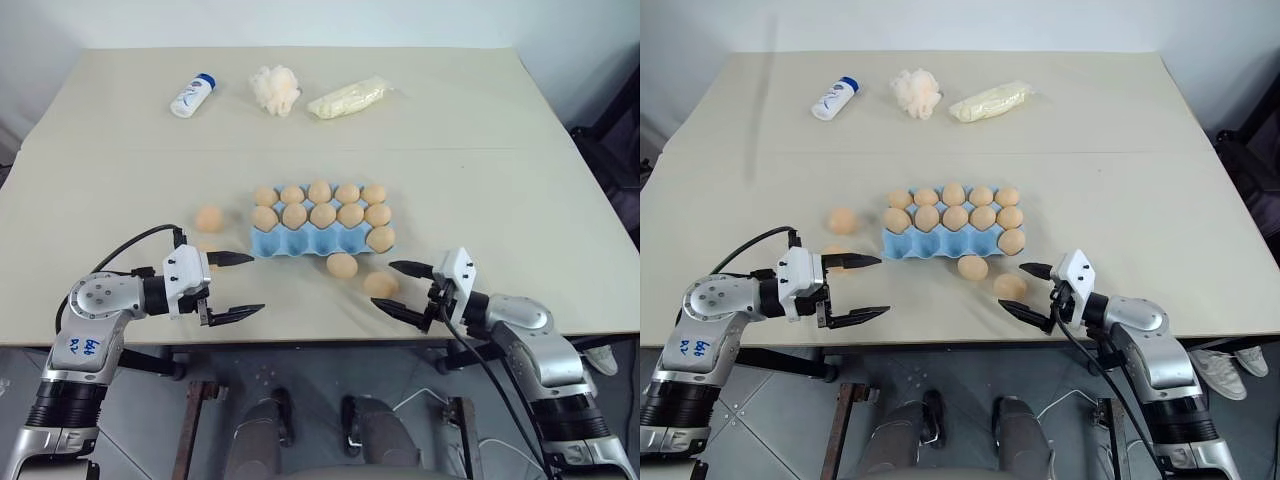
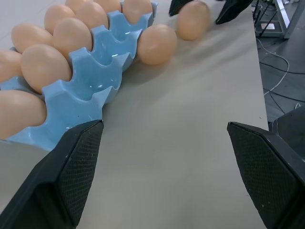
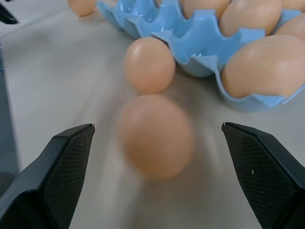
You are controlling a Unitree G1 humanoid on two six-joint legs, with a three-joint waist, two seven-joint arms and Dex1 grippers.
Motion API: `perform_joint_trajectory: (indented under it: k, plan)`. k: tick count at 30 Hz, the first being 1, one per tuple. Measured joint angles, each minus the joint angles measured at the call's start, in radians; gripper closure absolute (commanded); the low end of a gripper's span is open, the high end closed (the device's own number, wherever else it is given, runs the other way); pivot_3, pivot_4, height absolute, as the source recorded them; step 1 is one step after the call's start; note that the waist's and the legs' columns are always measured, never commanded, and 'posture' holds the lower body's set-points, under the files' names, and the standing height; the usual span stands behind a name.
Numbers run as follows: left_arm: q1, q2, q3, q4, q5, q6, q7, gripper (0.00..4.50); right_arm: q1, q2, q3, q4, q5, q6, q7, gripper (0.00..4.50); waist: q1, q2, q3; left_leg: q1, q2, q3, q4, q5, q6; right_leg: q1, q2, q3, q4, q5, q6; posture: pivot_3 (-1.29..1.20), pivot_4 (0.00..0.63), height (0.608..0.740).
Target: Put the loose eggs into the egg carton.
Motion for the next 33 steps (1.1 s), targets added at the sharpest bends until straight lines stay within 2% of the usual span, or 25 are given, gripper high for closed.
perform_joint_trajectory:
  k: [2,3,5,8,9,10,14,20,24,28,33]
  plan:
    - [0.030,0.005,0.004,-0.012,-0.007,0.013,-0.003,0.13,-0.015,0.022,0.008,0.041,-0.011,-0.020,-0.003,0.00,-0.001,0.000,0.000,0.000,0.000,0.000,0.000,0.000,0.000,0.000,0.000,0.000,0.000,0.000,0.000,0.00,0.150,0.740]
    - [0.046,0.008,0.005,-0.014,-0.008,0.016,-0.003,0.00,-0.024,0.029,0.013,0.062,-0.020,-0.030,-0.006,0.40,-0.002,0.000,0.000,0.000,0.000,0.000,0.000,0.000,0.000,-0.001,0.000,0.000,0.001,0.000,0.000,0.00,0.150,0.740]
    - [0.066,0.008,0.005,-0.018,-0.010,0.024,-0.002,0.00,-0.047,0.040,0.019,0.089,-0.034,-0.044,-0.010,0.89,-0.002,0.000,0.000,0.000,0.001,0.000,0.000,0.000,0.000,0.000,0.001,0.000,0.001,0.000,0.000,0.00,0.150,0.740]
    - [0.073,0.008,0.009,-0.024,-0.010,0.026,0.003,0.00,-0.059,0.054,0.035,0.103,-0.043,-0.057,-0.009,1.96,-0.002,0.000,0.000,0.000,0.001,0.000,0.001,0.000,-0.001,0.000,0.001,0.000,0.002,0.000,0.000,0.00,0.150,0.740]
    - [0.077,0.008,0.015,-0.029,-0.011,0.026,0.007,0.00,-0.059,0.056,0.042,0.102,-0.044,-0.059,-0.006,2.24,-0.002,0.000,0.000,0.000,0.001,0.000,0.001,0.000,-0.001,0.000,0.000,0.000,0.002,0.000,0.000,0.00,0.150,0.740]
    - [0.080,0.009,0.019,-0.034,-0.011,0.026,0.010,0.00,-0.059,0.056,0.044,0.100,-0.044,-0.059,-0.001,2.32,-0.001,0.000,0.000,0.000,0.000,0.000,0.001,0.000,-0.001,0.000,0.000,0.000,0.002,0.000,0.000,0.00,0.150,0.740]
    - [0.115,0.011,0.049,-0.052,-0.011,0.026,0.026,0.00,-0.077,0.035,0.052,0.027,-0.034,-0.011,0.023,2.33,-0.001,0.000,0.000,0.000,0.000,0.000,0.000,0.000,-0.001,-0.001,0.000,0.000,0.002,0.000,0.000,0.00,0.150,0.740]
    - [0.137,0.010,0.052,-0.058,-0.010,0.028,0.045,0.00,-0.206,0.053,0.058,-0.037,0.004,0.070,0.022,2.33,-0.003,0.000,0.000,0.001,0.001,-0.001,0.000,0.001,-0.001,-0.001,0.000,0.000,0.003,-0.001,-0.002,0.00,0.150,0.740]
    - [0.146,0.006,0.050,-0.073,-0.008,0.041,0.070,0.00,-0.351,0.140,0.092,0.090,-0.038,0.027,-0.008,2.33,-0.011,0.000,0.000,0.000,0.000,0.000,0.000,0.001,-0.001,-0.002,0.000,0.000,0.004,-0.001,-0.001,0.00,0.150,0.740]
    - [0.155,0.007,0.052,-0.090,-0.008,0.045,0.077,0.00,-0.417,0.166,0.096,0.256,-0.111,-0.085,-0.040,2.33,-0.007,-0.001,-0.001,0.000,0.000,0.000,0.000,0.001,-0.001,-0.002,0.000,-0.001,0.003,-0.001,-0.001,0.00,0.150,0.740]
    - [0.172,0.007,0.052,-0.094,-0.008,0.047,0.086,0.00,-0.430,0.188,0.096,0.341,-0.126,-0.147,-0.030,0.61,-0.008,-0.001,-0.001,0.000,0.000,0.000,0.001,0.001,-0.001,-0.002,0.000,-0.001,0.005,0.000,-0.001,0.00,0.150,0.740]
